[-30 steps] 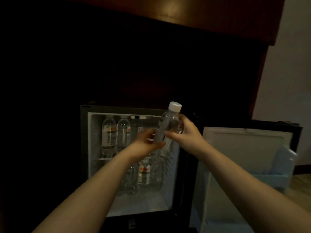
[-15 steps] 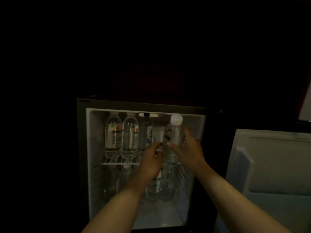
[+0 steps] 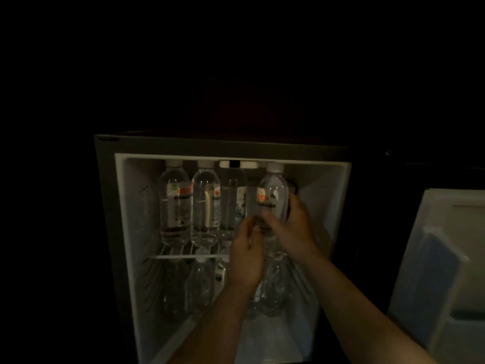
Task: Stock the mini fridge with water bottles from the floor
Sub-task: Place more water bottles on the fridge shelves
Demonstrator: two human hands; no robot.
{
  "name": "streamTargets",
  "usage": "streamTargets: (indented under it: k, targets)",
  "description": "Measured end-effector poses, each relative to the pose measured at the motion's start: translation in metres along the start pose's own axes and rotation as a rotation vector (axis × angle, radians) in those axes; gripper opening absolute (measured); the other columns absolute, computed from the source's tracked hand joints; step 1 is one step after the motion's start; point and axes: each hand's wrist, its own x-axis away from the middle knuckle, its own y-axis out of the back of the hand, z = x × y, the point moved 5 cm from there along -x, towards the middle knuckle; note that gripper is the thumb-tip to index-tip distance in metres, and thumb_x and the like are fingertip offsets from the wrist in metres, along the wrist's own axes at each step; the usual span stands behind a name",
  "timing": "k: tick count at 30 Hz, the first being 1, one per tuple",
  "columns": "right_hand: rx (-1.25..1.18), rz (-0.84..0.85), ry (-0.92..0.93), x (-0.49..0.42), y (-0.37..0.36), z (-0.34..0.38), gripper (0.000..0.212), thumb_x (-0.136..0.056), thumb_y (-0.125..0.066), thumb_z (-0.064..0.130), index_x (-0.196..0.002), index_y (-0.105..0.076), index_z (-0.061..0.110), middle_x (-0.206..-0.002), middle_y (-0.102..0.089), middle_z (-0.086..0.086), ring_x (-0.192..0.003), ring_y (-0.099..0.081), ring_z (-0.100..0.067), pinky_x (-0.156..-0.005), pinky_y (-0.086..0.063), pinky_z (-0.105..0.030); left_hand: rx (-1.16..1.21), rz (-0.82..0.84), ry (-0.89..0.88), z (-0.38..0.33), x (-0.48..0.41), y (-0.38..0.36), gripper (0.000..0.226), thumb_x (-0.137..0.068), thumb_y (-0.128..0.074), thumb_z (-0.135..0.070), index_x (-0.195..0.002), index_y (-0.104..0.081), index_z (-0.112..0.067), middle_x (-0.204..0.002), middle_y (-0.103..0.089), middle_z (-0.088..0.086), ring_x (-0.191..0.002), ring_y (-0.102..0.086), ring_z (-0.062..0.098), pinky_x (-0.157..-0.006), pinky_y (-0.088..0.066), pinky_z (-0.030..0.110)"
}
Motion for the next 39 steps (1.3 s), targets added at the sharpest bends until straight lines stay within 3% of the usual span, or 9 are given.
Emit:
streamTargets:
  k: [2, 7, 9, 12, 18, 21, 25, 30, 39]
  targets:
    - [-0.03, 0.076, 0.006, 0.003, -0.003, -0.003, 0.056, -0.087, -0.062, 0.017, -0.137, -0.037, 0.023, -0.131, -0.053, 0.0, -0.121, -0.052, -0.015, -0.101, -0.046, -0.037, 0.083, -0.009, 0.044, 0.003, -0.003, -0.001, 0.03, -0.101, -0.031, -0.019, -0.115, -0.057, -0.019, -0.103, -0.063, -0.008, -0.094, -0.059, -0.001, -0.08, -0.046, 0.009]
    - [-0.016, 0.28, 0.022, 0.008, -0.001, -0.011, 0.068, -0.087, -0.061, 0.004, -0.141, -0.025, 0.024, -0.136, -0.048, -0.001, -0.12, -0.05, -0.007, -0.082, -0.043, -0.001, 0.14, -0.014, 0.107, 0.006, -0.007, 0.0, 0.036, -0.101, -0.029, -0.025, -0.106, -0.064, -0.021, -0.108, -0.067, 0.002, -0.101, -0.062, 0.01, -0.093, -0.049, 0.028]
    - [-0.012, 0.312, 0.016, 0.007, 0.002, -0.013, 0.073, -0.085, -0.062, 0.001, -0.144, -0.023, 0.022, -0.136, -0.05, -0.001, -0.118, -0.052, -0.007, -0.087, -0.046, -0.007, 0.087, -0.013, 0.092, 0.008, -0.008, -0.001, 0.037, -0.101, -0.029, -0.026, -0.116, -0.061, -0.019, -0.121, -0.06, 0.004, -0.111, -0.057, 0.011, -0.103, -0.044, 0.032]
    - [0.013, 0.272, 0.024, 0.005, 0.004, -0.016, 0.076, -0.083, -0.065, 0.005, -0.144, -0.026, 0.025, -0.135, -0.053, 0.002, -0.12, -0.054, -0.009, -0.093, -0.048, -0.019, 0.018, 0.009, 0.065, 0.012, -0.009, -0.003, 0.04, -0.101, -0.028, -0.028, -0.13, -0.052, -0.019, -0.132, -0.052, 0.002, -0.12, -0.05, 0.01, -0.105, -0.04, 0.023]
    - [-0.017, 0.139, 0.051, -0.002, -0.013, -0.024, 0.077, -0.083, -0.068, 0.006, -0.145, -0.025, 0.021, -0.132, -0.051, 0.003, -0.112, -0.051, -0.002, -0.074, -0.04, 0.006, -0.107, -0.064, 0.006, 0.015, -0.012, 0.006, 0.031, -0.1, -0.031, -0.018, -0.112, -0.06, -0.014, -0.105, -0.063, 0.004, -0.098, -0.06, 0.015, -0.096, -0.047, 0.04]
    - [-0.046, 0.096, 0.069, -0.008, -0.024, -0.03, 0.079, -0.081, -0.069, 0.004, -0.145, -0.025, 0.018, -0.135, -0.051, 0.0, -0.118, -0.05, -0.006, -0.081, -0.042, 0.002, -0.319, -0.237, -0.052, 0.016, -0.012, 0.015, 0.028, -0.099, -0.036, -0.019, -0.116, -0.058, -0.012, -0.121, -0.05, 0.008, -0.11, -0.052, 0.02, -0.101, -0.042, 0.036]
    - [-0.106, 0.069, 0.064, -0.012, -0.032, -0.038, 0.082, -0.081, -0.068, 0.001, -0.146, -0.022, 0.02, -0.136, -0.052, -0.002, -0.124, -0.052, -0.014, -0.101, -0.047, -0.031, -0.349, -0.277, -0.083, 0.015, -0.009, 0.022, 0.04, -0.097, -0.04, -0.016, -0.137, -0.04, -0.013, -0.14, -0.035, 0.008, -0.128, -0.04, 0.02, -0.109, -0.036, 0.038]
    - [-0.095, 0.023, 0.076, -0.016, -0.038, -0.042, 0.082, -0.081, -0.067, 0.001, -0.144, -0.022, 0.027, -0.125, -0.047, 0.017, -0.119, -0.047, -0.001, -0.097, -0.043, -0.022, -0.396, -0.184, -0.099, 0.018, -0.006, 0.021, 0.045, -0.098, -0.035, -0.018, -0.143, -0.032, -0.015, -0.146, -0.031, 0.006, -0.134, -0.035, 0.016, -0.114, -0.029, 0.029]
    - [0.011, 0.008, 0.055, -0.025, -0.039, -0.037, 0.073, -0.08, -0.068, 0.001, -0.14, -0.032, 0.019, -0.123, -0.052, 0.006, -0.112, -0.047, -0.006, -0.093, -0.043, -0.014, -0.39, -0.131, -0.084, 0.013, -0.005, 0.023, 0.046, -0.098, -0.036, -0.014, -0.144, -0.032, -0.015, -0.146, -0.03, 0.003, -0.132, -0.036, 0.013, -0.108, -0.029, 0.02]
